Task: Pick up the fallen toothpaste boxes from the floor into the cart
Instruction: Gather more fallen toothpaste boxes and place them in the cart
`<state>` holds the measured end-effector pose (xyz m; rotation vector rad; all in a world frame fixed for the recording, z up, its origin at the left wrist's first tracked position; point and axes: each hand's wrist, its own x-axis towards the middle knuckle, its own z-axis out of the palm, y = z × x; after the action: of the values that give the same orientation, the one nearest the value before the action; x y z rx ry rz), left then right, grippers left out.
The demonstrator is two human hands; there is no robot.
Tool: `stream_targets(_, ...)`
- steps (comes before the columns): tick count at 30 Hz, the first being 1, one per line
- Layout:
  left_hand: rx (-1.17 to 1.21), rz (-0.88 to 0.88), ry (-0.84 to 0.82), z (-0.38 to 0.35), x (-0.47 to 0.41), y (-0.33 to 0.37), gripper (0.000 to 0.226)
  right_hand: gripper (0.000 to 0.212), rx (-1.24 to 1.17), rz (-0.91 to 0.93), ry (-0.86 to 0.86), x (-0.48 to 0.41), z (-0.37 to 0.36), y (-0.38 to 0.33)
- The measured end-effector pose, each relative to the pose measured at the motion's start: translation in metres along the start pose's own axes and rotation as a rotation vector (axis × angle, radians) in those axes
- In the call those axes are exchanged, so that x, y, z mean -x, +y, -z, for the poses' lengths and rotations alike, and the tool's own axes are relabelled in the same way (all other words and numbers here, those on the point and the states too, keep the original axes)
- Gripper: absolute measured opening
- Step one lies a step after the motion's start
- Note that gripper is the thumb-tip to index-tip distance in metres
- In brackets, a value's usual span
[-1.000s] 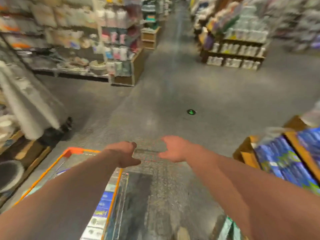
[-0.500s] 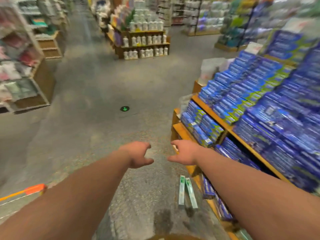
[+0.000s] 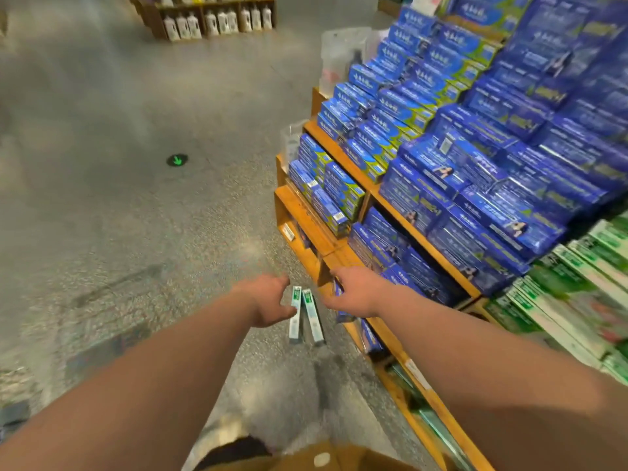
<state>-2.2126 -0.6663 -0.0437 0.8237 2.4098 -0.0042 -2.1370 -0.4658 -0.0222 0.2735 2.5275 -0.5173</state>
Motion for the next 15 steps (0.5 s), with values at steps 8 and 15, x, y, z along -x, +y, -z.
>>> stream_targets(8, 0.018, 0.049, -0.066, -0.013, -0.075, -0.015, 0.063, 0.073, 0.034, -0.025, -0.11, -0.074, 0.0, 0.017)
stream_targets(15, 0.234, 0.136, -0.135, -0.03, -0.183, -0.064, 0.06, 0.076, 0.098, -0.048, -0.178, -0.187, 0.01, 0.005)
